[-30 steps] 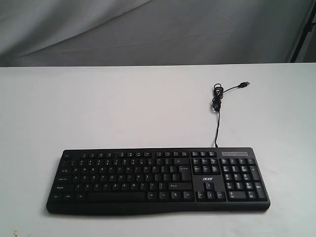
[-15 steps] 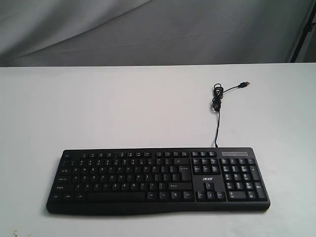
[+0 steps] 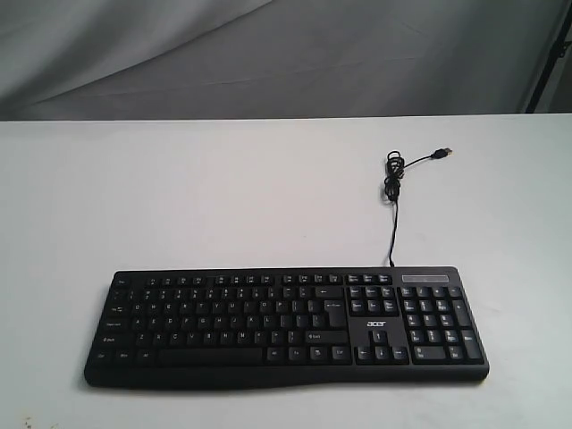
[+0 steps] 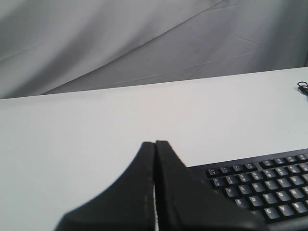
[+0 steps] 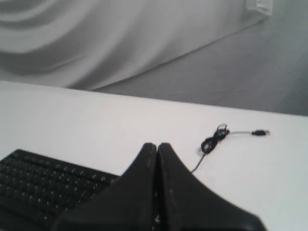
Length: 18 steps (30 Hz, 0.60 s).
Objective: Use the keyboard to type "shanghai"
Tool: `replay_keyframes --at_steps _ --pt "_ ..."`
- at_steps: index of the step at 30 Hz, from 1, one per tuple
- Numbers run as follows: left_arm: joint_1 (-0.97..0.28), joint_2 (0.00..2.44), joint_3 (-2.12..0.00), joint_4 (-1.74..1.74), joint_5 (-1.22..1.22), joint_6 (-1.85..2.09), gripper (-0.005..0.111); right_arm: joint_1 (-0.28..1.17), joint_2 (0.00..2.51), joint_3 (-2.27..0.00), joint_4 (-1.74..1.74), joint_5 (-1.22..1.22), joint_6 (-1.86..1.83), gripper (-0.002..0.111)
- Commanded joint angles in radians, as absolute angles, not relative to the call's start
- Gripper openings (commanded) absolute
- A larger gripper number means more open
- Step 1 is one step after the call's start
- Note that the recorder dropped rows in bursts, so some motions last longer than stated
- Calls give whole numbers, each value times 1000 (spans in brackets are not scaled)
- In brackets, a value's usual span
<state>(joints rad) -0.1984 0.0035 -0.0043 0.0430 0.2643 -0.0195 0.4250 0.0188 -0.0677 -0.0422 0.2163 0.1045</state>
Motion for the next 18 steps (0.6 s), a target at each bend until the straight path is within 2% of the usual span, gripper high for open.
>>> replay_keyframes --at_steps 1,5,8,16,18 --pt "-202 0 0 44 259 -22 0 418 180 -221 -18 207 86 0" --pt "-202 0 0 44 259 -22 0 420 415 -326 -15 192 78 0" --pt "-202 0 0 44 259 -22 0 448 618 -359 -23 52 83 0" --pt "-202 0 0 44 259 -22 0 863 1193 -405 9 -305 83 0" --pt "-202 0 0 44 259 -22 0 924 1315 -483 19 -292 83 0"
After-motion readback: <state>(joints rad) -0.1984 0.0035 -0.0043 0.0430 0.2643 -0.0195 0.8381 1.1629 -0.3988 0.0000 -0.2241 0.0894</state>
